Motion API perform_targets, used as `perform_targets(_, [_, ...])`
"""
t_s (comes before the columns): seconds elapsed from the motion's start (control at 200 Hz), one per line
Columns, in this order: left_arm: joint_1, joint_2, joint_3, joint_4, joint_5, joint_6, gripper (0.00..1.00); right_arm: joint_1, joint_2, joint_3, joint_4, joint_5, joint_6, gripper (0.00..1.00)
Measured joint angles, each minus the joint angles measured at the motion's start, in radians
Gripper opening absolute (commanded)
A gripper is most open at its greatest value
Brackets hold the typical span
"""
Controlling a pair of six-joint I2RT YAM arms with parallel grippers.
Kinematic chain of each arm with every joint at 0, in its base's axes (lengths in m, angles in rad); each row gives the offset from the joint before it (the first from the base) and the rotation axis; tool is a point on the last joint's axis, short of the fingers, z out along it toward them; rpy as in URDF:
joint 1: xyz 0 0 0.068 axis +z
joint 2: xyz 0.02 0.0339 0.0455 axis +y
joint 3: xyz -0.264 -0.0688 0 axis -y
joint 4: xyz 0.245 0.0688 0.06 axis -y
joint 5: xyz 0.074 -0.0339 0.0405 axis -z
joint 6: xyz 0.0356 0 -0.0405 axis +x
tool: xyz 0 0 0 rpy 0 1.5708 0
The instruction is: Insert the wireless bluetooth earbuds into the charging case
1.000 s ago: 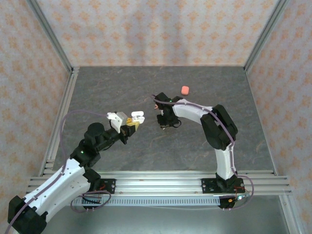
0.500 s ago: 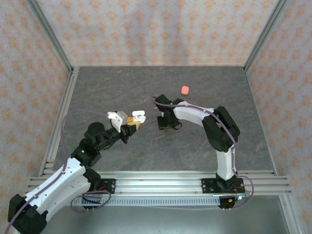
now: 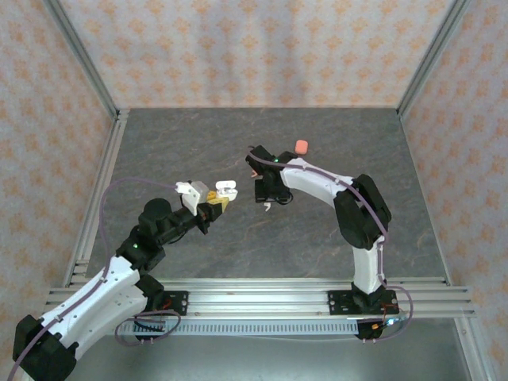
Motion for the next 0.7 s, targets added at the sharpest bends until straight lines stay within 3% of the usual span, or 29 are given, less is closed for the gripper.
perform_targets(0.701, [0.0, 0.014, 0.008, 0.0, 0.026, 0.0, 0.0, 0.002, 0.143, 0.089, -0.062, 0.061, 0.195, 0.44])
